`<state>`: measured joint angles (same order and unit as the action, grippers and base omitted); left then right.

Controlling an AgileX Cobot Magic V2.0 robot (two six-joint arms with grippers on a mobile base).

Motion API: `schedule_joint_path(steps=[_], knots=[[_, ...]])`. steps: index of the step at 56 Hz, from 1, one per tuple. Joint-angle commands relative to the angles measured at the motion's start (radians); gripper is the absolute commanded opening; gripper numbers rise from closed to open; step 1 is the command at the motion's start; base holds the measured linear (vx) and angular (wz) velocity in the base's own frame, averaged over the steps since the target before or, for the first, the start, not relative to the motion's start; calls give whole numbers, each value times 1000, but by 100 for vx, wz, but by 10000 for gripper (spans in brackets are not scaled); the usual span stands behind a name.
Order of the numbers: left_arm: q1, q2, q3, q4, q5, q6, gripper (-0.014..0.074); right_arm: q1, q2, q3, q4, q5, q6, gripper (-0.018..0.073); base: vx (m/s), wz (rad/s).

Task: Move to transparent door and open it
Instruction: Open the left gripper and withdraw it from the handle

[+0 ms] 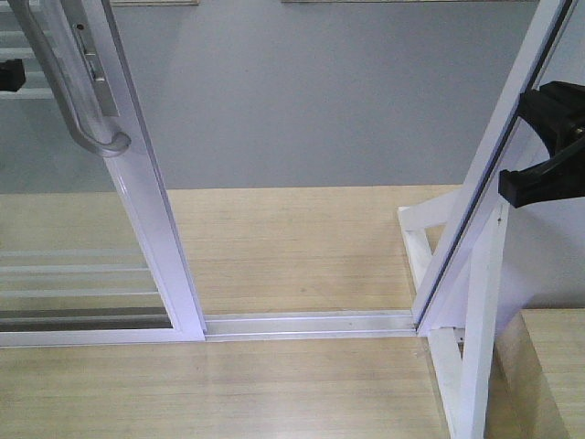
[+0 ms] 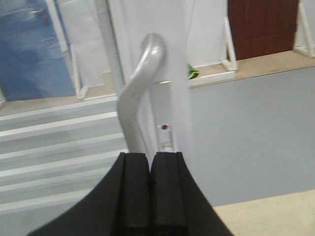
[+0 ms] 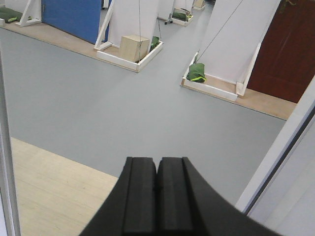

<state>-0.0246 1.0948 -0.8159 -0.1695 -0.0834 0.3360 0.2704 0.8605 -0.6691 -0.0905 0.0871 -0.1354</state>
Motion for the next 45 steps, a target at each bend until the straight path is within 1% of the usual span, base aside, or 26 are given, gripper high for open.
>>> schedule_joint_path(steps=[1, 6, 12, 17, 18, 21, 27, 34, 38, 45], knots=[[-25, -130, 27, 0, 2, 0, -6, -5, -18, -31, 17, -76, -4, -9, 0, 0], [-48, -249, 85, -1, 76, 0, -6, -5, -54, -31, 36, -51, -4, -9, 0, 0], [-66, -385, 153, -9, 171, -3, -6, -5, -125, -31, 38, -6, -8, -9, 0, 0], [-68, -506, 220, -76, 237, -3, -6, -5, -201, -31, 34, 79, -8, -9, 0, 0], [-68, -682, 330, -184, 338, 0, -6, -5, -333, -30, 34, 243, -11, -9, 0, 0], [-68, -745, 366, -208, 392, 0, -6, -5, -385, -10, 34, 271, -17, -9, 0, 0], [-68, -878, 430, -234, 465, 0, -6, -5, -505, 80, 34, 265, -16, -9, 0, 0], [-66, -981, 470, -240, 485, 0, -6, -5, -632, 200, 39, 244, -4, -9, 0, 0], [-65, -1005, 480, -240, 485, -1, -6, -5, -689, 254, 38, 215, -4, -9, 0, 0], [-65, -1002, 480, -240, 477, -1, -6, -5, -722, 298, 40, 171, -4, -9, 0, 0]])
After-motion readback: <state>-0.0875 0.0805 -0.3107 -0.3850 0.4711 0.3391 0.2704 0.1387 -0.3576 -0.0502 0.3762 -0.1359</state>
